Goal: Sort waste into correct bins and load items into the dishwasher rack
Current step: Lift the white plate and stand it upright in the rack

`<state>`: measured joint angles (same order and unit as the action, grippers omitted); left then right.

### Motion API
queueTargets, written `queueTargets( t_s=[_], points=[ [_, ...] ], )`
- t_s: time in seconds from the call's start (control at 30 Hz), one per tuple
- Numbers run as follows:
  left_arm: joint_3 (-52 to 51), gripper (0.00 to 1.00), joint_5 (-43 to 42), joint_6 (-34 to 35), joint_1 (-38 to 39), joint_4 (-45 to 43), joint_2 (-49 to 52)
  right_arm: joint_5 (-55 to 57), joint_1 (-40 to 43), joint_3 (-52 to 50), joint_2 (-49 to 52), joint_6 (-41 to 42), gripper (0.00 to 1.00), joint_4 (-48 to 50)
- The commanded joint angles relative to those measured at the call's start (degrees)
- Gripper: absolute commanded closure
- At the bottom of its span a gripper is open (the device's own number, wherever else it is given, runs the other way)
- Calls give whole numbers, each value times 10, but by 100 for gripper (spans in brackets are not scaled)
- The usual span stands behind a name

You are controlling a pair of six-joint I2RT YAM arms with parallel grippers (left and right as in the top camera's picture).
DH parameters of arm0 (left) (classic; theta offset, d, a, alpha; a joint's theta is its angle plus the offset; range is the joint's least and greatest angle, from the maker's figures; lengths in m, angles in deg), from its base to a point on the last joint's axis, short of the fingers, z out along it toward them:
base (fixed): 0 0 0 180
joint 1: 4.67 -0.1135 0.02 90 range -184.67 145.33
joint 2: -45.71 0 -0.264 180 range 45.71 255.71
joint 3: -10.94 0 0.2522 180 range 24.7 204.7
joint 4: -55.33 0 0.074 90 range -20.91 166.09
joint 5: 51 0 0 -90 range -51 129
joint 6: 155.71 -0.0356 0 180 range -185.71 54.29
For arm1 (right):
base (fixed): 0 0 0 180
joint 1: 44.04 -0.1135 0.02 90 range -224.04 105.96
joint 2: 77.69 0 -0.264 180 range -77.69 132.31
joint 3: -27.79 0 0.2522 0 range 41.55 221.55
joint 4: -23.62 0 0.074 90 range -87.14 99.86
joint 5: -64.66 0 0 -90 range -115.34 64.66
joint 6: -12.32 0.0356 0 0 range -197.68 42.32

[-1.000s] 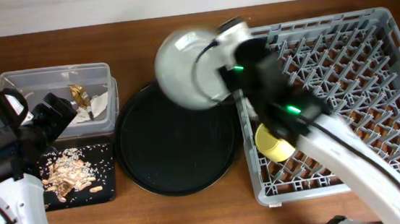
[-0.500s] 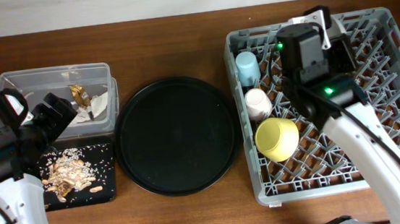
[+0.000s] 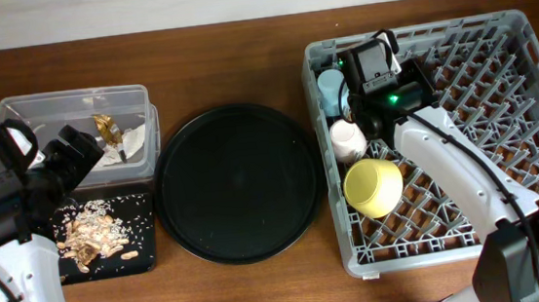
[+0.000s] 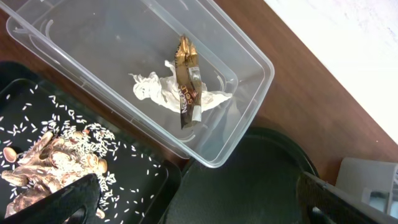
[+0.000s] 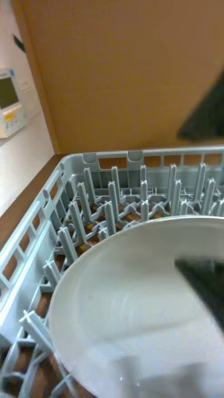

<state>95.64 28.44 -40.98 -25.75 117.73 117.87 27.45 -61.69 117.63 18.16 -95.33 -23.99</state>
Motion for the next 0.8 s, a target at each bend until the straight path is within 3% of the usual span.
queueTargets(
  t_s=[0.0,0.17,0.37,0.47,0.77],
  points=[
    [5,1,-6,3,-4,-1,-2,-7,0,0,-9,9,2,2],
    [5,1,-6,3,-4,-1,-2,-28,0,0,-86,73,2,-6],
    [5,1,-6,3,-4,-1,-2,-353,0,0,-253,142,1,-44],
    [5,1,-6,3,-4,-1,-2,-449,0,0,-311,154,2,-50],
    [5,1,-6,3,-4,-1,-2,-492,0,0,-352,154,2,-50]
  ],
)
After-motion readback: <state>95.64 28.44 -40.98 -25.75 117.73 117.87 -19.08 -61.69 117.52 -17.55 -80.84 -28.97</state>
